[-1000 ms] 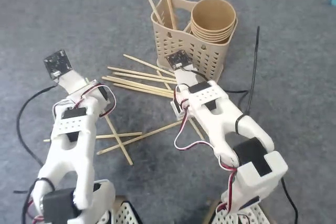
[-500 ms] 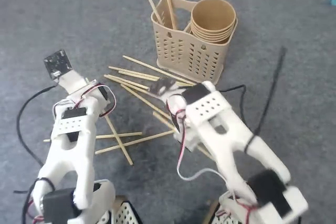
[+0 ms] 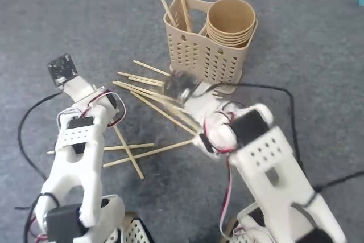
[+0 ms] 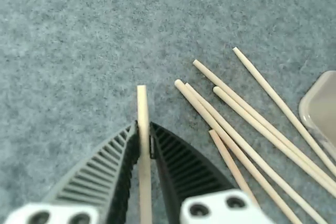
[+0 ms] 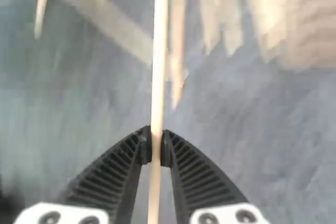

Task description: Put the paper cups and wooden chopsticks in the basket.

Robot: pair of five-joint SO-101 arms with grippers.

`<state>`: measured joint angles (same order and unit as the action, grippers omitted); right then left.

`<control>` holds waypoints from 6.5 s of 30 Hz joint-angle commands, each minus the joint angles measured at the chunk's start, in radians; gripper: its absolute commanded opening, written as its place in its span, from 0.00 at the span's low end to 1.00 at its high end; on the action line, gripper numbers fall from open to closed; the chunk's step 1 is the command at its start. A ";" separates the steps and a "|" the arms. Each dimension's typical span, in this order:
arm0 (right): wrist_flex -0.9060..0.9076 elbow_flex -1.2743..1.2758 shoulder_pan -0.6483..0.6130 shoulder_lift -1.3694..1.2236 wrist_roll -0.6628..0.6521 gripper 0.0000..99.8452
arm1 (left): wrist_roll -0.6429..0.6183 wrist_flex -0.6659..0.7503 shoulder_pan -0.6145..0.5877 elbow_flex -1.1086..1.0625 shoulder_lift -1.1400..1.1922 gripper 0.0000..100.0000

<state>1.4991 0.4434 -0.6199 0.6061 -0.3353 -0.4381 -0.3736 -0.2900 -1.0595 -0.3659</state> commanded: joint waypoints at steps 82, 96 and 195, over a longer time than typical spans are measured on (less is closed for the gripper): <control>-0.550 0.979 0.473 0.920 0.545 0.01 | 0.015 0.206 0.046 0.150 -0.075 0.01; -0.763 1.189 0.472 0.937 0.535 0.01 | 0.015 0.624 0.301 0.260 -0.411 0.01; -0.736 1.209 0.472 0.935 0.465 0.01 | 1.304 -0.632 0.109 0.002 -0.195 0.18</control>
<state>0.7564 1.6632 -0.1550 1.5236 0.1496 0.8631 -1.0518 -0.1918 -1.0932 -0.5317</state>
